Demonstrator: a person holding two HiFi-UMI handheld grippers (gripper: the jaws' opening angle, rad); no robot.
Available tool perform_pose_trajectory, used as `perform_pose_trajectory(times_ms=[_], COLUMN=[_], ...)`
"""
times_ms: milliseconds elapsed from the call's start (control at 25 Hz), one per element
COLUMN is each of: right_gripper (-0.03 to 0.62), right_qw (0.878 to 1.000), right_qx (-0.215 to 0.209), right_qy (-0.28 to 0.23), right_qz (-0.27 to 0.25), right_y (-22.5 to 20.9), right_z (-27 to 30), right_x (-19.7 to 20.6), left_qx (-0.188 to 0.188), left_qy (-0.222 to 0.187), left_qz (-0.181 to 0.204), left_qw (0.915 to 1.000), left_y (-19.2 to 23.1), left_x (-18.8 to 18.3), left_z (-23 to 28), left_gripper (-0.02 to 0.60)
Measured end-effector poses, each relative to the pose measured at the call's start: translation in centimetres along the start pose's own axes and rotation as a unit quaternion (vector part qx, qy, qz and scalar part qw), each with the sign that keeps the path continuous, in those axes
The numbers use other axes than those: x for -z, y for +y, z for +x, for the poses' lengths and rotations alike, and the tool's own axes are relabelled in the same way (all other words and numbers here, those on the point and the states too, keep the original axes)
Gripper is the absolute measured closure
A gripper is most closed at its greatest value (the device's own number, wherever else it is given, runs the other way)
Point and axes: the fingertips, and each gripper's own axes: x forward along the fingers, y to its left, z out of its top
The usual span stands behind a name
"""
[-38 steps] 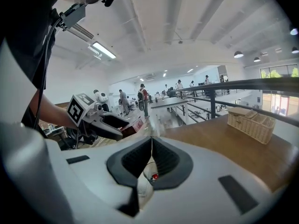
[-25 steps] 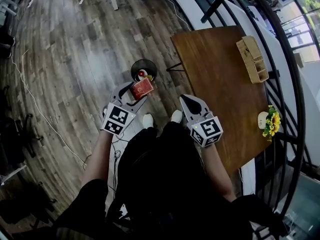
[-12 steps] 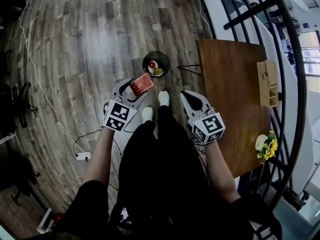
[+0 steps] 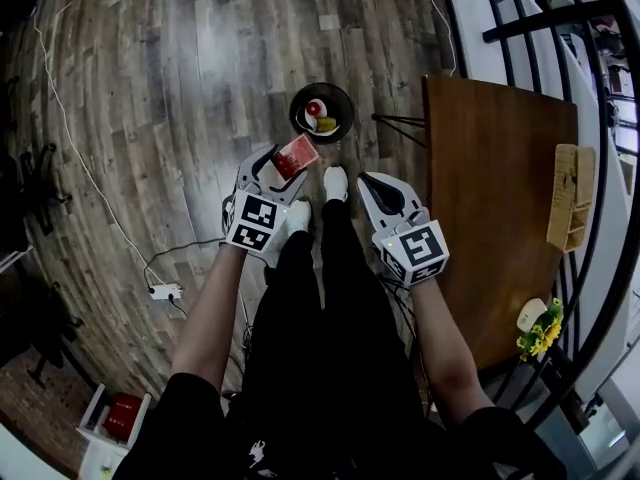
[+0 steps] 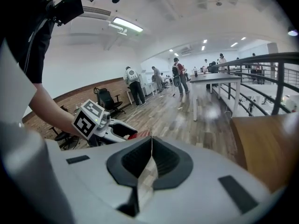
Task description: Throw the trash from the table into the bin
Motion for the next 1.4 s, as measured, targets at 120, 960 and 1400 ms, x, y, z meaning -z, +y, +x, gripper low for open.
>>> perform_pose_trajectory(times_ms=[120,960,1400], right_gripper=[0.580,0.580,0.580], right_qw=[1.000,0.995,0.994], right_qx=[-0.004,0.020,0.029], right_qy=[0.012,0.049,0.064], right_qz=[0.005,0.079,0.085], right_y=[-1.9,-10.2,-11.9], right_z=[2.3,14.5,15.5], right_x=[2.2,14.6,19.4], left_qx=[-0.001,-0.004,-0.018], left_qy=[0.024,0.107,0.138], left_qz=[-0.002,0.014,0.026], left_qw=[0.9997,0.9941,0.9900], left_y=[0.8,4.6,6.4], left_x=[2.1,15.8,22.6], left_z=[4.8,27.8,34.3], left_gripper=[0.284,0.284,0.282])
